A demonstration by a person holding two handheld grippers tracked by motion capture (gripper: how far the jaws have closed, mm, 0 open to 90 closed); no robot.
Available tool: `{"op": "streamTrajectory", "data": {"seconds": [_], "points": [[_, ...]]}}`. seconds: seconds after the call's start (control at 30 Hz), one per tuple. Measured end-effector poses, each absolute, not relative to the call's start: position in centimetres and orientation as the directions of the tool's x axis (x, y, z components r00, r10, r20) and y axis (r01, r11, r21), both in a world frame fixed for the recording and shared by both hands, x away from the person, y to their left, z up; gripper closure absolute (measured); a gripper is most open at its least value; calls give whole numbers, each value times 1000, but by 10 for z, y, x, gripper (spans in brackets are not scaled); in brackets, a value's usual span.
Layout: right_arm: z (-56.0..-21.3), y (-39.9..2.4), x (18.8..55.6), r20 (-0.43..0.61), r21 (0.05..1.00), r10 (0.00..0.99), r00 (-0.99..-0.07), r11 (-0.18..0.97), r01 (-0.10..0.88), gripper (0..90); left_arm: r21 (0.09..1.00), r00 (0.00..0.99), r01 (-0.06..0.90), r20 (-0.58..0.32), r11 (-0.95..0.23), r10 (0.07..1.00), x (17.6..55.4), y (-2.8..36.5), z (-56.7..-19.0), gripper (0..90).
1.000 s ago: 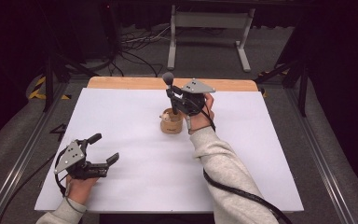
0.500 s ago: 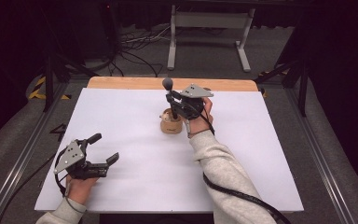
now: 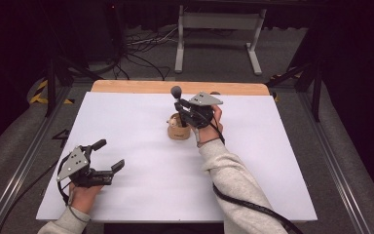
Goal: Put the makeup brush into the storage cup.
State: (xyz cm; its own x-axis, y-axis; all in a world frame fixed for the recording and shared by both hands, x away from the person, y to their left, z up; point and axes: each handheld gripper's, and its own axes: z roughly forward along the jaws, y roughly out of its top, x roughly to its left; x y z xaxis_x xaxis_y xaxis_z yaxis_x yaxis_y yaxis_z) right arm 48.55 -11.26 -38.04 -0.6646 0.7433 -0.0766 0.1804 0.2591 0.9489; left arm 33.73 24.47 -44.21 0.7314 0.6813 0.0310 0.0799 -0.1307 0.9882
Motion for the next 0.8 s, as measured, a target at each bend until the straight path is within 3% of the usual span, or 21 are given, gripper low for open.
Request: {"op": "streamTrajectory", "data": {"seconds": [0.2,0.4,0.57,0.8], "points": [[-382,-115,485,-68,949,742,-667,254,186,698,988,730,79,33,-132,682,337,244,-442,60],[-375,-119,482,-38,962,734,-678,210,173,398,987,731,80,35,-136,681,337,244,-442,67],[-368,-122,478,-59,967,704,-708,217,135,214,987,730,79,36,-137,682,336,244,-442,67],[-355,-128,470,-65,972,660,-749,213,103,65,988,734,84,28,-132,679,336,245,-442,65]]}}
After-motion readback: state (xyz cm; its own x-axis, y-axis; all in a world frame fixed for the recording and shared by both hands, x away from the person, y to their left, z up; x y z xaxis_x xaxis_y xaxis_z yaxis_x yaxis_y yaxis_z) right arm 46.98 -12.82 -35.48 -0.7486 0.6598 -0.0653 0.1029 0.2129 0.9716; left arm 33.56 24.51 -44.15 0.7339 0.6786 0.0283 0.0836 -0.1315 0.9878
